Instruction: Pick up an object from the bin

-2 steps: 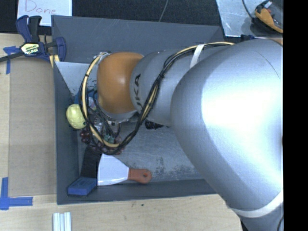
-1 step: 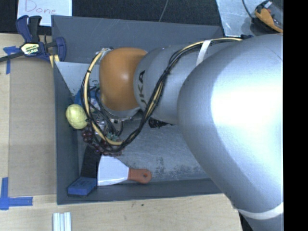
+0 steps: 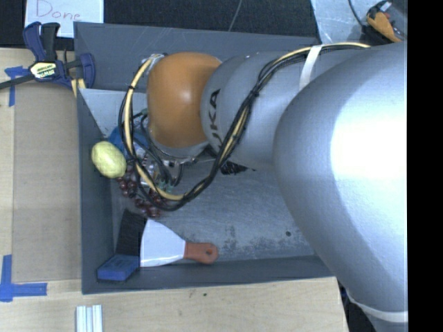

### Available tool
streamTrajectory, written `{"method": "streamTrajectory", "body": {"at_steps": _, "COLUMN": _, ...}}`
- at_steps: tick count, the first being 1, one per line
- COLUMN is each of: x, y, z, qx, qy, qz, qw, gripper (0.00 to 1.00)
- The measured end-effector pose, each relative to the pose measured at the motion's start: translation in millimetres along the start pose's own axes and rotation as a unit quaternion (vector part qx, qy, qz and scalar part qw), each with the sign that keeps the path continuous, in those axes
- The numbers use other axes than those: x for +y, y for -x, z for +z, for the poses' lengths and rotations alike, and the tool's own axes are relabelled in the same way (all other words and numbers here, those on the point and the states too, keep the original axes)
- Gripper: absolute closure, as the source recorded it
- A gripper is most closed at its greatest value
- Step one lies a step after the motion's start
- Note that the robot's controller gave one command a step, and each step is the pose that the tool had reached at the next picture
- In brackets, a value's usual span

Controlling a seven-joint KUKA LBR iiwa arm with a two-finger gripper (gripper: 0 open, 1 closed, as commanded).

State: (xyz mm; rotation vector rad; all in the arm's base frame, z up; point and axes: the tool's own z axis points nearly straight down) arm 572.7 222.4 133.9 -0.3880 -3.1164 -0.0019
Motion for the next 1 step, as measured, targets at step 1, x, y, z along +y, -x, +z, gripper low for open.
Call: {"method": "streamTrajectory", "body": {"at_steps": 1, "x": 0.5, "y": 1.0, "z": -44.6, "qx": -0.0023, "qy": 0.002, "qz": -0.001, "qw": 1.0000, "gripper": 1.00}}
